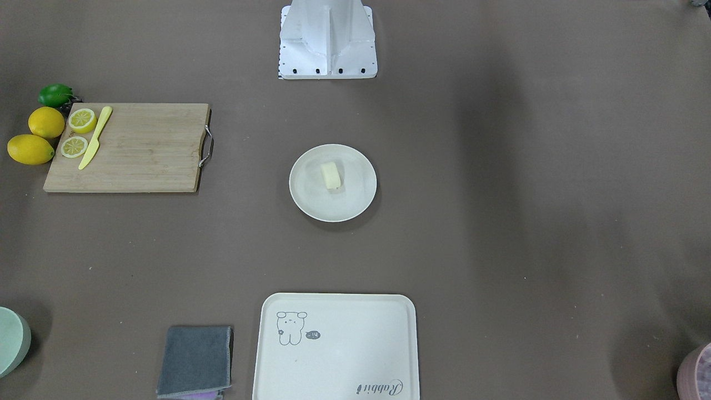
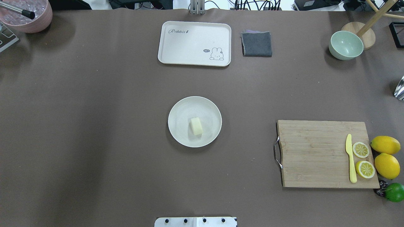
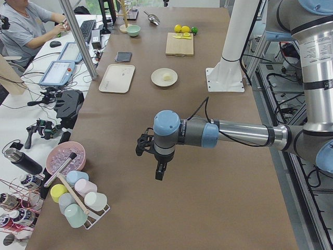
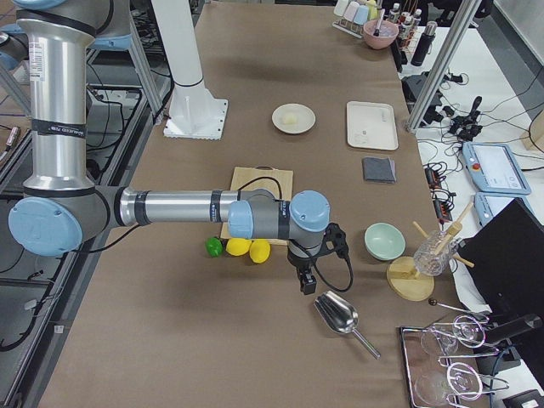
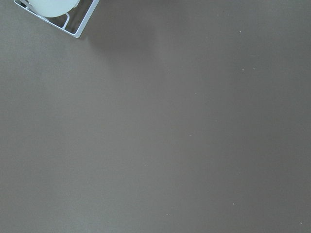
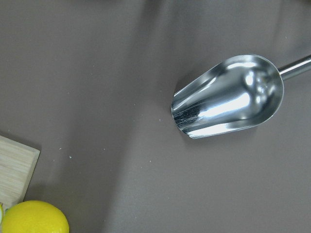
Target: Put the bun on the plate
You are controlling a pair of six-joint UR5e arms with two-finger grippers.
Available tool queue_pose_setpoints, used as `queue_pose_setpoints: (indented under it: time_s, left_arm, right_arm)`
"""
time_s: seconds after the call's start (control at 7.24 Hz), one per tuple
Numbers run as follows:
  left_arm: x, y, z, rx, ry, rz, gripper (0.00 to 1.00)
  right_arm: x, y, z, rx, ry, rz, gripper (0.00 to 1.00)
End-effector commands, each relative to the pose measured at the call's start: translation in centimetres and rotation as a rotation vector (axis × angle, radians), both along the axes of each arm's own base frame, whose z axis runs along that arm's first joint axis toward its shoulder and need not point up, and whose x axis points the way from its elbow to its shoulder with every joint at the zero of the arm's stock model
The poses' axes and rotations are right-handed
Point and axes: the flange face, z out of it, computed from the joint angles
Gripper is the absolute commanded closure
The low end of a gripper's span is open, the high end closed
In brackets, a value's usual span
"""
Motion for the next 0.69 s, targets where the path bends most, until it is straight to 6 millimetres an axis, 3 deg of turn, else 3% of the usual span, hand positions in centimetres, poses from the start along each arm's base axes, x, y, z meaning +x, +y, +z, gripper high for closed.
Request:
queue_pose_setpoints:
  time_s: [0.0,0.55]
  left_arm:
    - [-0.02,-0.08,-0.02,0.002,-0.003,0.001,0.03]
    - [-0.27,-0.29,0.27,-0.003,-0.012,-0.005,0.03]
  right_arm:
    - [0.04,-0.04,-0.13,0.002,0.006,0.002,0.0]
    - [0.11,0.21,0.05,0.0,0.024,0.002,0.0]
